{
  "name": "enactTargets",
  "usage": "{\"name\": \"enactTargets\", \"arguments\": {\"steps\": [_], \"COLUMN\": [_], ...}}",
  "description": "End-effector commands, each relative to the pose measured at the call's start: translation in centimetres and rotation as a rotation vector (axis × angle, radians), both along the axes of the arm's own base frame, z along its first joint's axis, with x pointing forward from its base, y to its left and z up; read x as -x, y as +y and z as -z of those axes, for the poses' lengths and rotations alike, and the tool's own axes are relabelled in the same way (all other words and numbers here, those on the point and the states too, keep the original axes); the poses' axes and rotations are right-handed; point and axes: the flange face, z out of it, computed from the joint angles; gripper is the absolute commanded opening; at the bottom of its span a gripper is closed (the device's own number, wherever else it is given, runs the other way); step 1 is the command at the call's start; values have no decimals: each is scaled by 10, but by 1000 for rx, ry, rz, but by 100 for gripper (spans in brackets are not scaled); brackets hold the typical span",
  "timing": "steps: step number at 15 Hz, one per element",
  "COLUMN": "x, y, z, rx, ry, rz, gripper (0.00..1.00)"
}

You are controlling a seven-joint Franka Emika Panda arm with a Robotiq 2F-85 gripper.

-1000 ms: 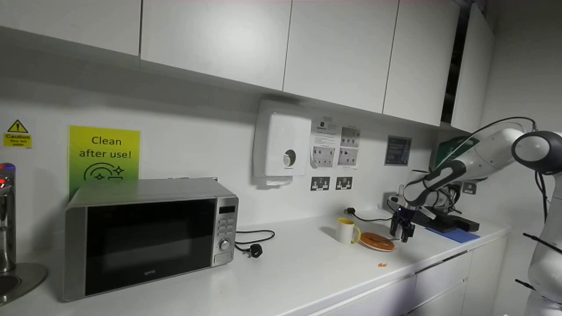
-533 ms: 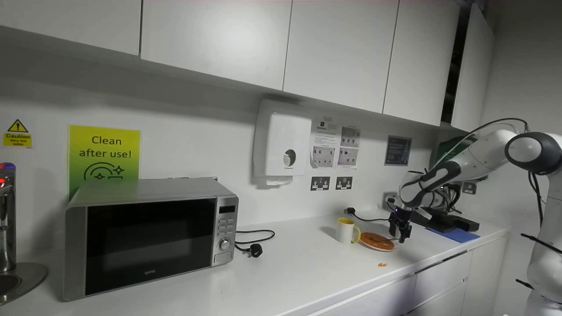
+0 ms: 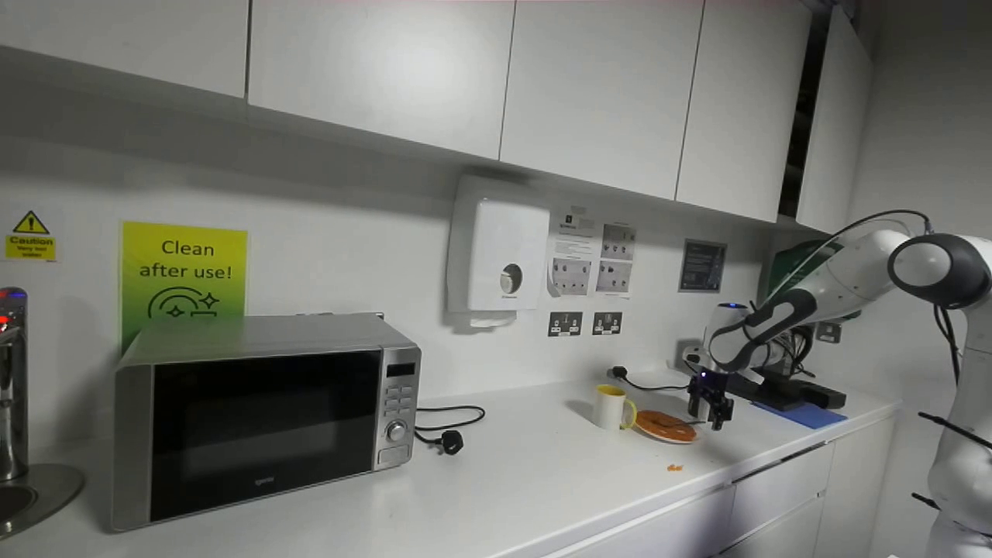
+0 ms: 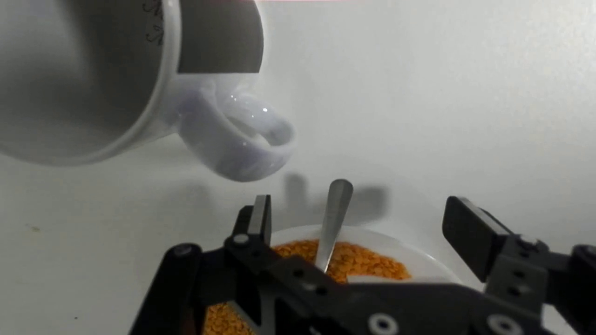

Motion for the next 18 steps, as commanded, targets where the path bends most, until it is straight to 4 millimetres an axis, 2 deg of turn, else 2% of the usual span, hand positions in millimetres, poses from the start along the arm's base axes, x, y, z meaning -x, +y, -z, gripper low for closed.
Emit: {"name": "enactTargets", "arguments": {"steps": [1, 9, 14, 18], "x": [-7, -15, -19, -21], "y": [-5, 2, 9, 8], "z": [-8, -6, 2, 10], "rx": [45, 62, 62, 74], "ry": [16, 7, 18, 36], "rz": [-60, -82, -90, -91], "gripper": [100, 97, 97, 94]}}
